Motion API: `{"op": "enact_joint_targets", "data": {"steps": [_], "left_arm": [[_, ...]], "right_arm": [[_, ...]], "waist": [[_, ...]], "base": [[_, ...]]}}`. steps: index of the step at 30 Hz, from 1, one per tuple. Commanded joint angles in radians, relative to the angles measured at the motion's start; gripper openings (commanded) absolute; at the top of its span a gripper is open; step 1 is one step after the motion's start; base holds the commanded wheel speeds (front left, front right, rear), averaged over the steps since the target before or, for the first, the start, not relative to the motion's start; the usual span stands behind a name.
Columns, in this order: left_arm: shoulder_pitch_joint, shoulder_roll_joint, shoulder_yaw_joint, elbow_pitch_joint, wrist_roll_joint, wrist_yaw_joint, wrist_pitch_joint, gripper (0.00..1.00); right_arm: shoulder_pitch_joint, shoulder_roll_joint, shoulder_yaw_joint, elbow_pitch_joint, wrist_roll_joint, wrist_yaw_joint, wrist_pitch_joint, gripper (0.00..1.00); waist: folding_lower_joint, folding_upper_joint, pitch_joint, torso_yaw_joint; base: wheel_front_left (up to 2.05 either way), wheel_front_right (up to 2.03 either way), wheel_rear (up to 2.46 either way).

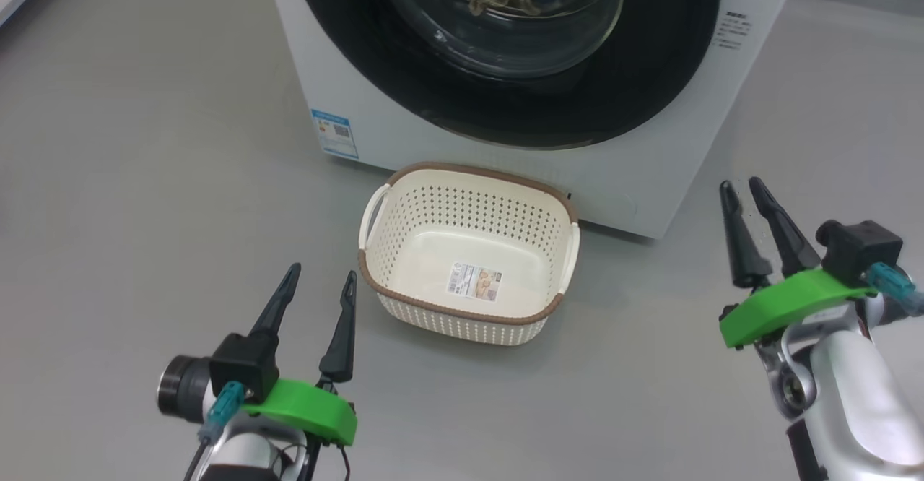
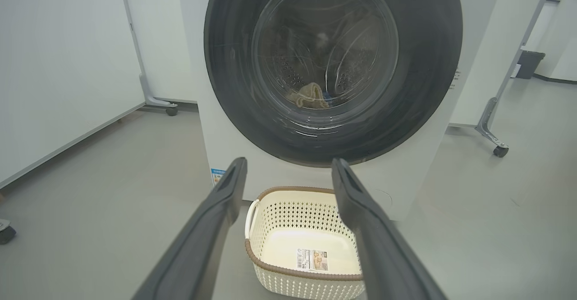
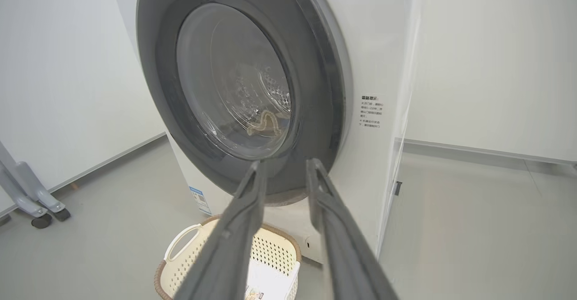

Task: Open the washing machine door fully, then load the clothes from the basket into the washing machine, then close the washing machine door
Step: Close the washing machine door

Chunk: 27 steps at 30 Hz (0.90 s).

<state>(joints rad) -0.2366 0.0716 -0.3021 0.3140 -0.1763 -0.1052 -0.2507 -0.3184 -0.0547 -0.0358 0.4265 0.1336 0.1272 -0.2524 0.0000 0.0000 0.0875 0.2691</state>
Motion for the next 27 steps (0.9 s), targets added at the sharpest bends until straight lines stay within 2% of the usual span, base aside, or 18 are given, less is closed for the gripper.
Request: {"op": "enact_joint_targets", "data": {"steps": [1,16,27], "left_arm": [[-0.016,0.023,0.040,-0.025,0.000,0.001,-0.011,1.00],[0.052,0.049,0.061,-0.015,-0.019,0.025,-0.011,1.00],[0.110,0.064,0.076,-0.054,-0.038,0.048,-0.010,1.00]], "right_arm": [[-0.006,0.004,0.021,-0.046,0.010,0.003,-0.009,1.00],[0.179,0.004,-0.008,-0.116,0.024,0.003,-0.009,1.00],[0.325,0.004,-0.035,-0.249,0.039,0.003,0.015,1.00]], "waist": [[0.0000,0.0000,-0.031,-0.040],[0.0000,0.0000,-0.103,-0.178],[0.0000,0.0000,-0.118,-0.249]], "base": [[0.00,0.00,0.00],[0.00,0.00,0.00],[0.00,0.00,0.00]]}}
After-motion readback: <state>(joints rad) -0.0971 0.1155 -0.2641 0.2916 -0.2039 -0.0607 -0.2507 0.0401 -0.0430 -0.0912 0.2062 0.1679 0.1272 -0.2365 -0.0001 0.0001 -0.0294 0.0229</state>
